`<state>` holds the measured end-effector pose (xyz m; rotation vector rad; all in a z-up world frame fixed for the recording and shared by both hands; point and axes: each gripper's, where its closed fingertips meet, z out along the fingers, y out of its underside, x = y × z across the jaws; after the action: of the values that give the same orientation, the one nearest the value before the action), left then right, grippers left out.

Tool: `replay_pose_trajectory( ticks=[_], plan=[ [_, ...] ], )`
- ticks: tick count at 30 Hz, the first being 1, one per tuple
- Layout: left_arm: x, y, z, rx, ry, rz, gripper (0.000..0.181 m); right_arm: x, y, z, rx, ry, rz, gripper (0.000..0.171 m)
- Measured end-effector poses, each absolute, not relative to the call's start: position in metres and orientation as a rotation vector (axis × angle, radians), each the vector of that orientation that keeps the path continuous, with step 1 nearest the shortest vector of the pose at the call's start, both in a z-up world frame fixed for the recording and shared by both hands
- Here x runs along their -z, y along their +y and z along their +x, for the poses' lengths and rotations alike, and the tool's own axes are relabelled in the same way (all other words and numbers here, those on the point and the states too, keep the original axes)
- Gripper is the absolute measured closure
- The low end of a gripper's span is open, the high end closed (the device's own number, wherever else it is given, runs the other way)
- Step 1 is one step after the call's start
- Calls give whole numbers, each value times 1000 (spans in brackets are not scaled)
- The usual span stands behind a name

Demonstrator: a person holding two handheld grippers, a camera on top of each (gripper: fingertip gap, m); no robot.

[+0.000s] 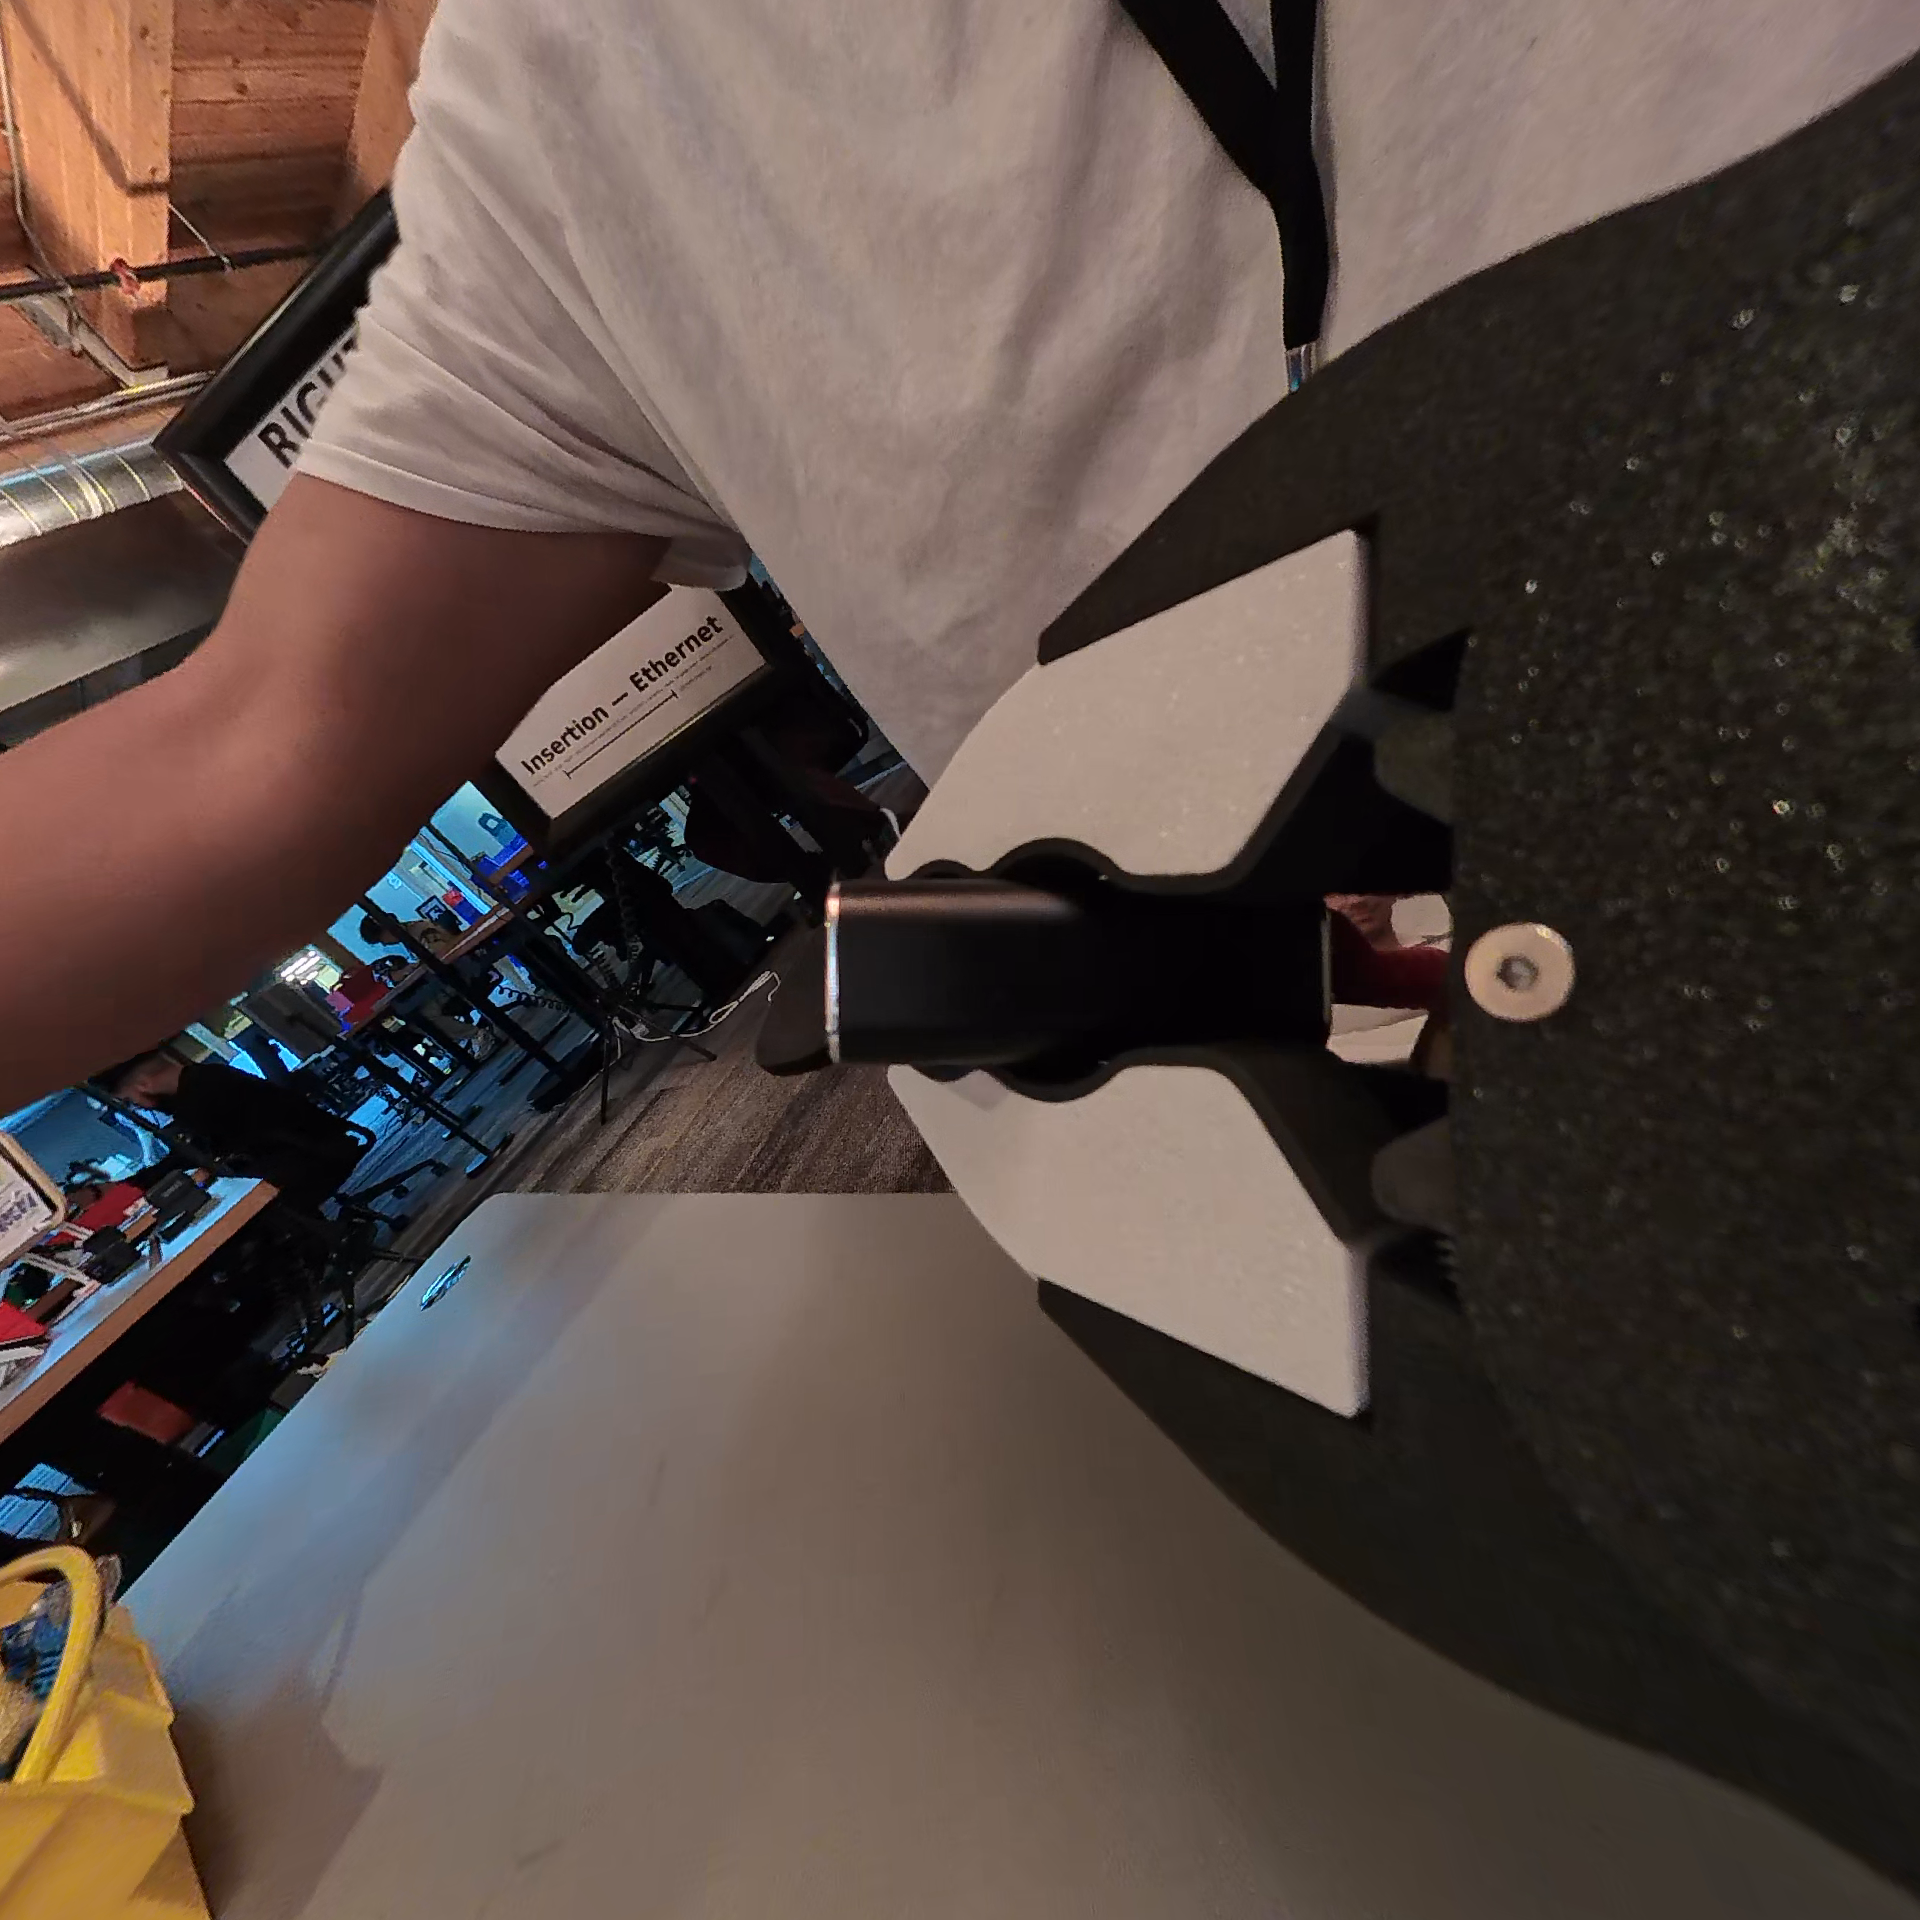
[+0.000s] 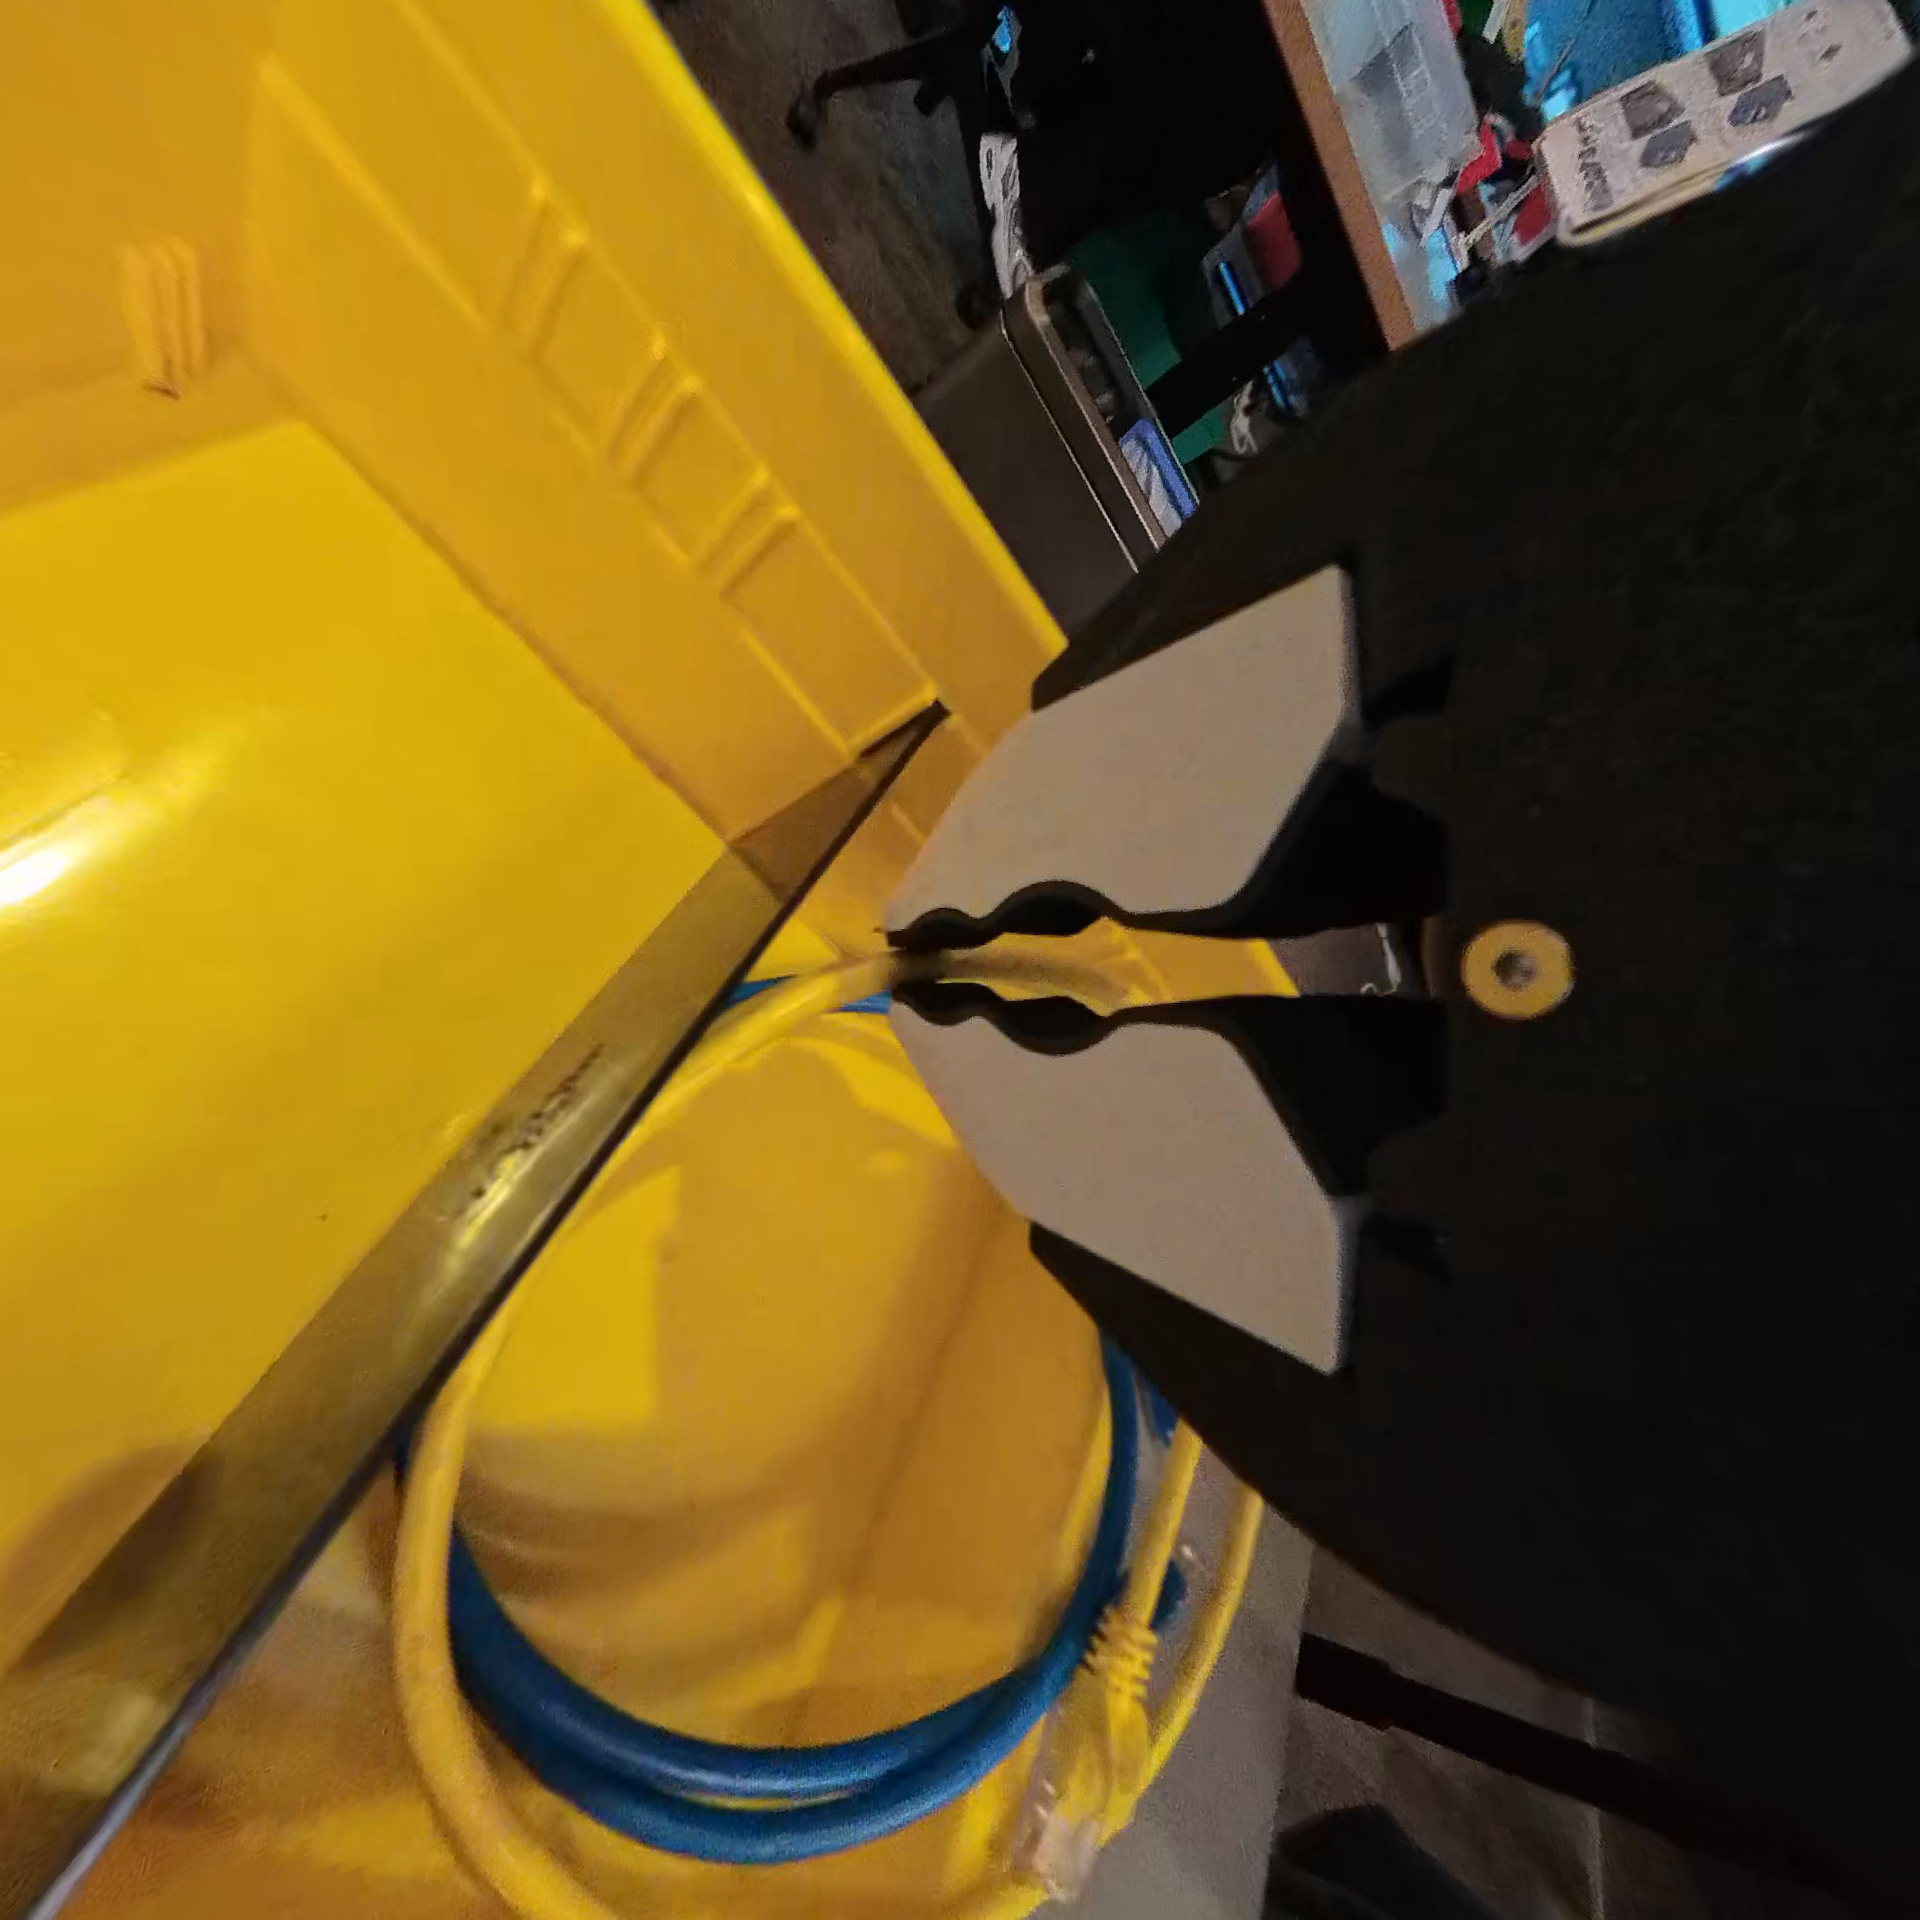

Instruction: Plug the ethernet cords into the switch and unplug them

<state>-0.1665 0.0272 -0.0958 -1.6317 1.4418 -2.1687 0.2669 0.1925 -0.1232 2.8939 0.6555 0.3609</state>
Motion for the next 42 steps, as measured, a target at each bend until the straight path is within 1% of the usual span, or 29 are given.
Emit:
replay_pose_trajectory(
  ticks=[1,5,8,9,10,12,13,15,17,18,19,20,21,23,24,26,28,29,30,31,33,35,36,38,39,40,41,42],
  plan=[
    [96,28,-167,2167,1441,-1632,155,131,194,268,-378,665,2875,165],
    [97,30,-167,2168,1425,-1641,155,158,192,268,-414,684,2806,165],
    [97,33,-166,2161,1411,-1653,155,170,193,270,-416,649,2843,164],
    [97,36,-165,2157,1396,-1663,155,170,194,268,-405,641,2871,160],
    [96,39,-164,2156,1366,-1679,155,166,196,267,-395,626,2908,152],
    [88,49,-161,2190,1271,-1699,155,143,203,267,-412,590,3006,136],
    [83,57,-159,2204,1204,-1719,155,124,206,267,-454,580,3071,133],
    [72,75,-154,2217,1046,-1768,155,74,212,258,-603,553,3251,133],
    [57,96,-151,2267,860,-1776,156,26,211,220,-640,623,3493,132],
    [50,107,-151,2298,761,-1781,156,8,209,185,-552,736,3627,132],
    [46,118,-150,2322,668,-1795,155,-4,204,141,-371,898,3753,132],
    [44,129,-148,2337,580,-1816,155,-8,195,90,-89,1110,3822,132],
    [43,140,-146,2349,491,-1839,155,-7,182,42,179,1334,3829,127],
    [44,158,-140,2391,328,-1895,155,10,158,-35,546,1660,3782,120],
    [47,163,-136,2396,279,-1924,155,25,150,-64,640,1750,3752,108],
    [49,166,-126,2384,270,-1951,155,56,145,-103,660,1835,3747,100],
    [43,165,-117,2453,236,-1938,155,67,150,-125,671,1817,3845,91],
    [40,163,-112,2486,218,-1929,155,68,149,-135,799,1785,3863,94],
    [37,161,-108,2495,229,-1921,155,71,148,-143,884,1769,3842,91],
    [35,158,-103,2491,259,-1917,155,71,150,-141,822,1752,3870,89],
    [30,151,-97,2508,303,-1919,155,61,150,-137,877,1780,3898,92],
    [27,147,-95,2500,350,-1925,156,56,147,-132,957,1813,3885,101],
    [27,146,-94,2498,367,-1926,156,54,145,-128,1000,1826,3876,102],
    [26,141,-94,2537,399,-1922,156,53,143,-121,1029,1850,3867,100],
    [27,136,-93,2547,439,-1923,155,53,142,-121,1013,1885,3869,93],
    [28,131,-92,2546,469,-1934,155,52,139,-124,1032,1937,3846,93],
    [29,130,-92,2545,468,-1943,155,54,134,-129,1069,2002,3794,105],
    [29,130,-92,2546,465,-1948,155,53,133,-130,1053,1996,3817,105]
  ],
)
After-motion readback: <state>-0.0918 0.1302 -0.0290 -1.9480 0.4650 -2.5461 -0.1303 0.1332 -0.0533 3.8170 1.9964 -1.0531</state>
